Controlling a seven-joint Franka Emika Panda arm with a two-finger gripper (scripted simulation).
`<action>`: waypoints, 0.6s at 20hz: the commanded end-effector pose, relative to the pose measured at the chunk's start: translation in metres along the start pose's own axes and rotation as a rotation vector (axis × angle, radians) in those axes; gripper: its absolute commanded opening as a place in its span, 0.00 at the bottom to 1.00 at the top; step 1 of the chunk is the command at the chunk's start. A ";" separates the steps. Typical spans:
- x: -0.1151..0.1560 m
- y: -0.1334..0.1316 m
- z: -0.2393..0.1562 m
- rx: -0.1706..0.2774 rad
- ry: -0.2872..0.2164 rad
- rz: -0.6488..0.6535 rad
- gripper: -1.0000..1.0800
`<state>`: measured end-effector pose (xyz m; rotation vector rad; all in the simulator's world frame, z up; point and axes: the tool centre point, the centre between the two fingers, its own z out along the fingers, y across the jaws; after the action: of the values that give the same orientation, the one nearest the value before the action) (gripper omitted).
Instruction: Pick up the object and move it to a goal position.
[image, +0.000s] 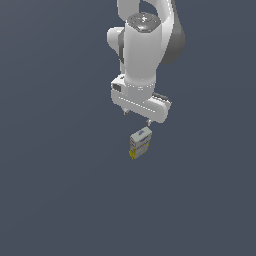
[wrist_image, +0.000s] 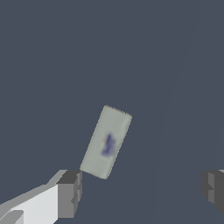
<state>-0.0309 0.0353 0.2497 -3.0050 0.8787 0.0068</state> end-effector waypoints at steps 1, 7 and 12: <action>0.001 -0.004 0.008 -0.001 0.001 0.060 0.96; 0.003 -0.013 0.025 -0.004 0.004 0.195 0.96; 0.004 -0.019 0.036 -0.006 0.006 0.281 0.96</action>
<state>-0.0190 0.0483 0.2166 -2.8763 1.2559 0.0036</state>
